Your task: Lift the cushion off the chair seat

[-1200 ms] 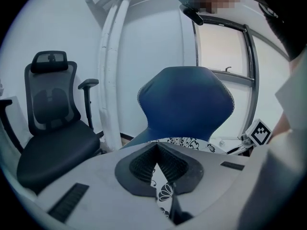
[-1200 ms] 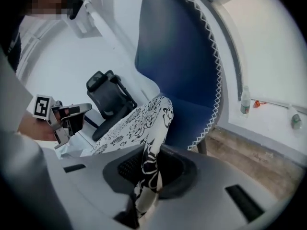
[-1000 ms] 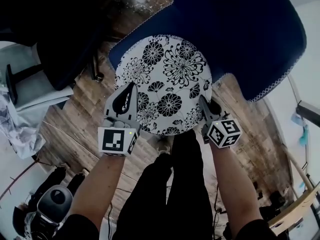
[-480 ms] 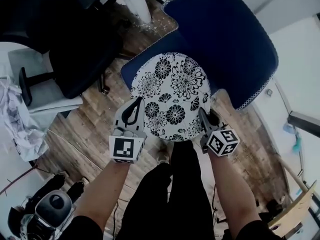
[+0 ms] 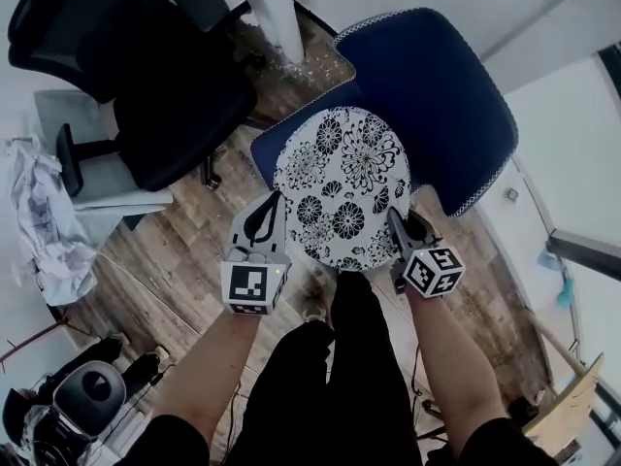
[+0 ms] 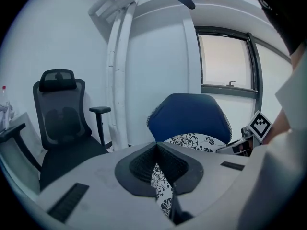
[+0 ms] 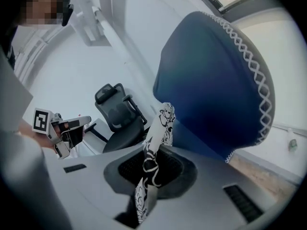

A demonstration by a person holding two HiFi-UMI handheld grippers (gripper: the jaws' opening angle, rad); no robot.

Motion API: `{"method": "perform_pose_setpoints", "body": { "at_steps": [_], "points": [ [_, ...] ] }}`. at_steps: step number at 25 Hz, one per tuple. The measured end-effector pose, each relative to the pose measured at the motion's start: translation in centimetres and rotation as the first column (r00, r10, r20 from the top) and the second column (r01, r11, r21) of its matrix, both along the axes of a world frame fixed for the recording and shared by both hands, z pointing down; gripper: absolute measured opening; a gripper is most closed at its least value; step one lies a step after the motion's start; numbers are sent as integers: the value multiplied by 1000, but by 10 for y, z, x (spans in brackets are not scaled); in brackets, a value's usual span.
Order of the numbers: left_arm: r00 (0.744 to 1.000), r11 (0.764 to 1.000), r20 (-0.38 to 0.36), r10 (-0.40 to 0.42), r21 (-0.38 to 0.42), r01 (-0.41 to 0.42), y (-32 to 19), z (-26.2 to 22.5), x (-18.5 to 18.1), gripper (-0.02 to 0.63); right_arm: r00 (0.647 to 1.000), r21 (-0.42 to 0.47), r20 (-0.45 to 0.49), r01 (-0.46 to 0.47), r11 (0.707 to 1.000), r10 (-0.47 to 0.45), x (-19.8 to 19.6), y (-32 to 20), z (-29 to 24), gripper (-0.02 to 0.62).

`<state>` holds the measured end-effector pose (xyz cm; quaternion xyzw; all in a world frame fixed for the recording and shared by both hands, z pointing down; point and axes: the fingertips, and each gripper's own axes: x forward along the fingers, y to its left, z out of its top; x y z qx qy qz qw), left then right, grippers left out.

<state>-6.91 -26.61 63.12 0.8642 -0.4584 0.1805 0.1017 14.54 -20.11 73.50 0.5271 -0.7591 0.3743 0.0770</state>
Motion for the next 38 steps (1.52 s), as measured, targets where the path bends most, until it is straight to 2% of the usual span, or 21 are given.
{"method": "perform_pose_setpoints", "body": {
  "at_steps": [23,30,38],
  "points": [
    [992,985,-17,-121,120,123,7,-120,-64,5,1000,103,8,9,995,-10,-18,-20,-115,43],
    [986,971,-30,-165,173,168,8,-156,-85,5,998,143,-51,28,989,-21,-19,-20,-153,43],
    [985,963,-27,-170,206,172,16,-183,-98,5,999,198,-49,27,980,-17,-23,-30,-190,43]
  ]
}}
